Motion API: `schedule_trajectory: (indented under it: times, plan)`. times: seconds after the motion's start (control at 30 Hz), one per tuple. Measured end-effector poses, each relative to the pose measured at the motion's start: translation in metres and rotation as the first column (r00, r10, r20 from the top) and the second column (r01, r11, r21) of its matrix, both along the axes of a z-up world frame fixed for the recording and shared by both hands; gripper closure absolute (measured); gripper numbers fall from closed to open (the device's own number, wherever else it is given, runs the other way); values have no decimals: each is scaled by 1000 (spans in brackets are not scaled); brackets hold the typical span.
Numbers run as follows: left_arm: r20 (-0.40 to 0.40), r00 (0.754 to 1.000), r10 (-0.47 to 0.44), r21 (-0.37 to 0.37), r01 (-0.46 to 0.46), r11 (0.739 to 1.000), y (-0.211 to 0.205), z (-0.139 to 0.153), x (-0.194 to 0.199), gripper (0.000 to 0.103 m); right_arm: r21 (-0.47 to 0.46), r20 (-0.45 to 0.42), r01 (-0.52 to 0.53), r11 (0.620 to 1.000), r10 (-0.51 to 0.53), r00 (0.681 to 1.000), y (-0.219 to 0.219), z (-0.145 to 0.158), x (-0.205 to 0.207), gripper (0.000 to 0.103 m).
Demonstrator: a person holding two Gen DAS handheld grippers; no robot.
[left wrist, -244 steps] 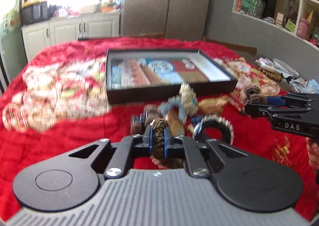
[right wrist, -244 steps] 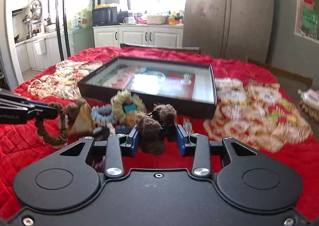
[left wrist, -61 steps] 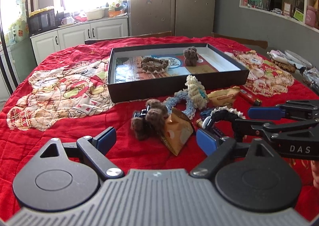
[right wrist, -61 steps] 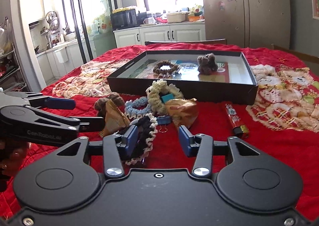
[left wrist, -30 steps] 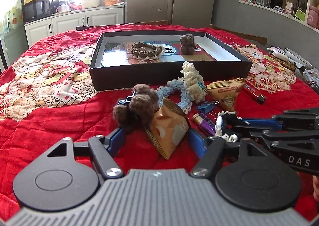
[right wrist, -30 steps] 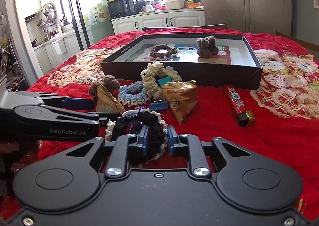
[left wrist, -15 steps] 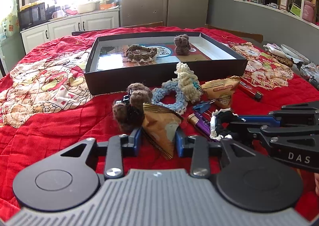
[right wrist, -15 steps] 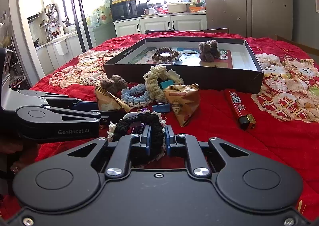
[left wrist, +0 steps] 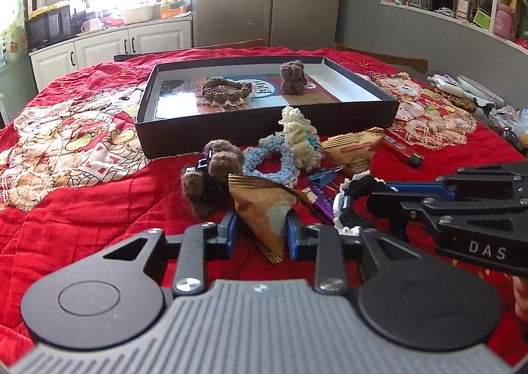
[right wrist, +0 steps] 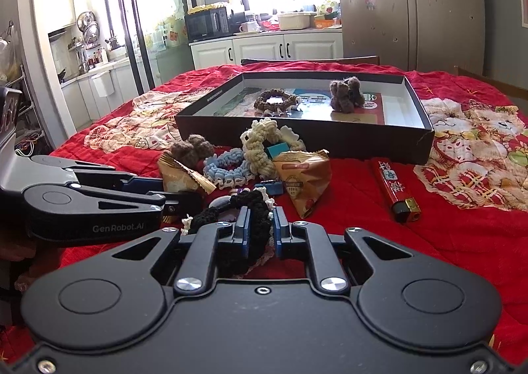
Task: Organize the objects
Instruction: 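Grasp the paper-wrapped snack with the left tool while the right tool grasps the black crocheted hair tie, then lift and carry the snack and black hair tie over the box with both tools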
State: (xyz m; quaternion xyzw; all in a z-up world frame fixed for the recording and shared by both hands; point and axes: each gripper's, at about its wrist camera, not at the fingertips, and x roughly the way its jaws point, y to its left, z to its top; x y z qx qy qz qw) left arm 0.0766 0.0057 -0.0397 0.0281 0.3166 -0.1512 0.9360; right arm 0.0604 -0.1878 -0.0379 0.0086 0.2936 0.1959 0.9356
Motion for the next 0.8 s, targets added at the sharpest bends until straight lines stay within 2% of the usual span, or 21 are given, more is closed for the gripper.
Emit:
schedule_trajectory:
  times: [0.43,0.8]
  plan:
    - [24,1000,-16,-23,16,1000,1,14,-9,70,11,30,3,1000,-3,1000,-1,11,-6,90]
    - [87,996,-31,-58,36,998,8,47,-10,70,-2,118,0,1000,0,993,-1,47,-5,90]
